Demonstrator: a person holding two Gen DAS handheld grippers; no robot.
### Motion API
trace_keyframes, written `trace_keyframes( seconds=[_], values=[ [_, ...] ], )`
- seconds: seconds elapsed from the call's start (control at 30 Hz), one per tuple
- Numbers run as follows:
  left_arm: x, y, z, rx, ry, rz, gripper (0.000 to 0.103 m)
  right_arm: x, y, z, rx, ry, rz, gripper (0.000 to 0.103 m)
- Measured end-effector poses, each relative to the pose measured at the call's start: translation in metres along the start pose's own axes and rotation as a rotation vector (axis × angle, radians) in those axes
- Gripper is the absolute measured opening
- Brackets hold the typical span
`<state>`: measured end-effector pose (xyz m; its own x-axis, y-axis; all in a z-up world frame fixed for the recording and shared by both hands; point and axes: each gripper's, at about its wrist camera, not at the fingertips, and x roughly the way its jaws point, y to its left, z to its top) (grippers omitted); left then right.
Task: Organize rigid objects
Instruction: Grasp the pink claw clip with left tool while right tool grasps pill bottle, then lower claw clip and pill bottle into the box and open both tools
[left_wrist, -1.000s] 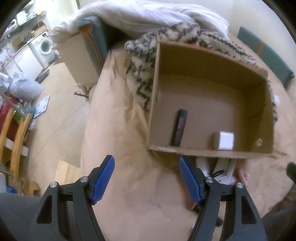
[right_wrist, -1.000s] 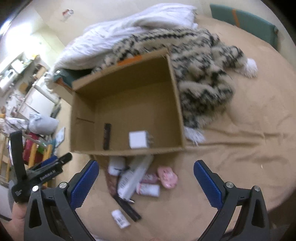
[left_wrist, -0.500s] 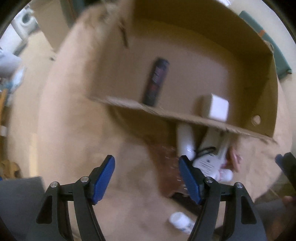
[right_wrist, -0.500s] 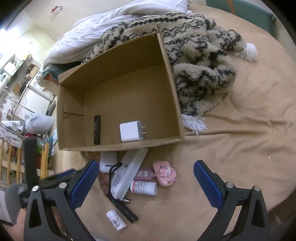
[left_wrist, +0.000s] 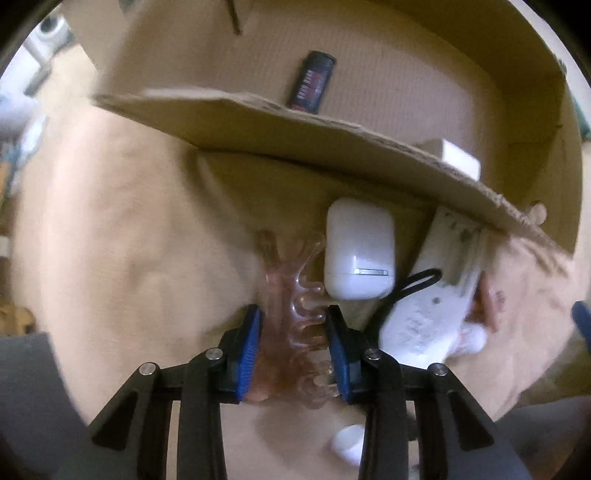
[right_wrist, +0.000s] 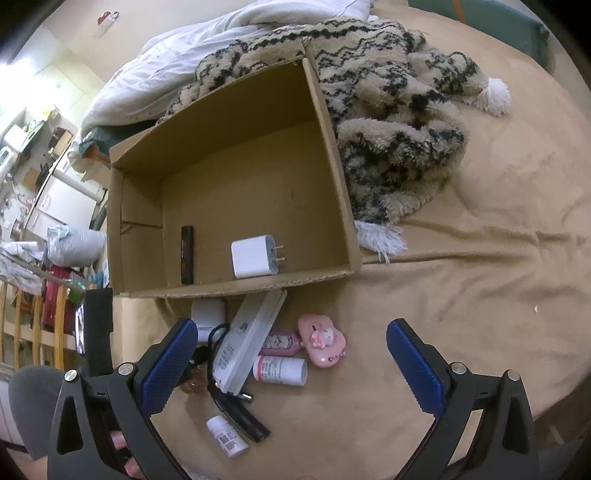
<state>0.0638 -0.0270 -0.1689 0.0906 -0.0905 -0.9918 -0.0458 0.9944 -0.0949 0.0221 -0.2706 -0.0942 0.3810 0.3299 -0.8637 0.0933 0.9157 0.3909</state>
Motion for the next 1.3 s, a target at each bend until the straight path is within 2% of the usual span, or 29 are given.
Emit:
trace_keyframes(
  seconds=[0.07, 0.17, 0.2, 0.23, 0.3, 0.33, 0.47, 0.53, 0.67, 0.77, 0.8, 0.9, 1.03, 1.3],
  values=[
    [-0.005, 0.007, -0.001, 0.009, -0.021, 0.068, 0.032, 0.009, 0.002, -0.007, 0.005, 0.095, 0.071, 0.103],
    [-0.011, 0.022, 0.0, -0.009, -0.021, 0.115, 0.032, 0.029, 0.009, -0.032, 0.038, 0.25, 0.233, 0.103],
    [-0.011, 0.024, 0.0, -0.014, -0.02, 0.12, 0.032, 0.036, 0.015, -0.044, 0.039, 0.302, 0.256, 0.096],
    [-0.012, 0.027, 0.001, -0.015, -0.022, 0.128, 0.031, 0.043, 0.022, -0.055, 0.022, 0.347, 0.269, 0.077],
    [-0.01, 0.029, 0.0, -0.012, -0.016, 0.138, 0.031, 0.054, 0.038, -0.072, -0.03, 0.411, 0.261, 0.057],
    [-0.007, 0.033, 0.0, -0.009, -0.012, 0.14, 0.031, 0.058, 0.048, -0.079, -0.07, 0.43, 0.25, 0.051],
    [-0.001, 0.03, 0.0, 0.001, -0.006, 0.156, 0.031, 0.07, 0.073, -0.084, -0.189, 0.432, 0.164, 0.047],
    [0.003, 0.027, -0.002, -0.006, -0.003, 0.153, 0.031, 0.082, 0.081, -0.087, -0.239, 0.458, 0.104, 0.04],
    [0.01, 0.024, 0.004, 0.006, 0.002, 0.157, 0.031, 0.106, 0.089, -0.097, -0.28, 0.516, 0.055, 0.04],
    [0.011, 0.023, 0.004, 0.009, 0.0, 0.161, 0.031, 0.115, 0.099, -0.102, -0.333, 0.506, 0.009, 0.037],
    [0.011, 0.022, 0.0, 0.01, 0.0, 0.16, 0.031, 0.114, 0.102, -0.102, -0.353, 0.489, -0.005, 0.031],
    [0.01, 0.023, 0.001, 0.003, -0.005, 0.152, 0.031, 0.108, 0.107, -0.105, -0.378, 0.457, -0.007, 0.028],
    [0.002, 0.03, -0.006, 0.0, -0.027, 0.148, 0.029, 0.093, 0.103, -0.105, -0.354, 0.43, 0.036, 0.028],
    [-0.033, 0.034, -0.017, 0.007, -0.097, 0.124, 0.028, 0.04, 0.091, -0.088, -0.28, 0.311, 0.133, 0.028]
  ],
)
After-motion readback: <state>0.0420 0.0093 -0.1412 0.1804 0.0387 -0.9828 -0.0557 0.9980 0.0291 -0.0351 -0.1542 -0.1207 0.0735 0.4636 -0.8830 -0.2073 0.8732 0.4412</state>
